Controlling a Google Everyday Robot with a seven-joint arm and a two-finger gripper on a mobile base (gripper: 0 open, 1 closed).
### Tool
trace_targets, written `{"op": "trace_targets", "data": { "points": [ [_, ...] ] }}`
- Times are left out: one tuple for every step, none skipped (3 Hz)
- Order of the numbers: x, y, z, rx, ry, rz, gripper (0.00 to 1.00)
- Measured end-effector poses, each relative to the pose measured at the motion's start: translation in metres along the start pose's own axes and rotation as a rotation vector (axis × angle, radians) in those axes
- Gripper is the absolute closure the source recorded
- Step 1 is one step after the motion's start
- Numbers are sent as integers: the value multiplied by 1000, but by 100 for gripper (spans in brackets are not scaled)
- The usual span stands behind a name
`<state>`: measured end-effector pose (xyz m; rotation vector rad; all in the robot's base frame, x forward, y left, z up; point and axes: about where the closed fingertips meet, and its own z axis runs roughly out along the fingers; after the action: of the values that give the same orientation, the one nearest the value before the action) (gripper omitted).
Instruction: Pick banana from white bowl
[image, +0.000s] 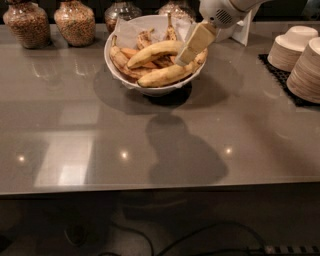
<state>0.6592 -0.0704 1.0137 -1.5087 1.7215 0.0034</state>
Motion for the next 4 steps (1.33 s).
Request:
{"op": "trace_targets", "data": {
  "points": [
    [3, -6, 16, -19, 3, 17, 16],
    [5, -6, 34, -46, -6, 39, 33],
    [5, -3, 49, -71, -20, 62, 41],
    [8, 0, 65, -91, -28, 87, 41]
  ]
}}
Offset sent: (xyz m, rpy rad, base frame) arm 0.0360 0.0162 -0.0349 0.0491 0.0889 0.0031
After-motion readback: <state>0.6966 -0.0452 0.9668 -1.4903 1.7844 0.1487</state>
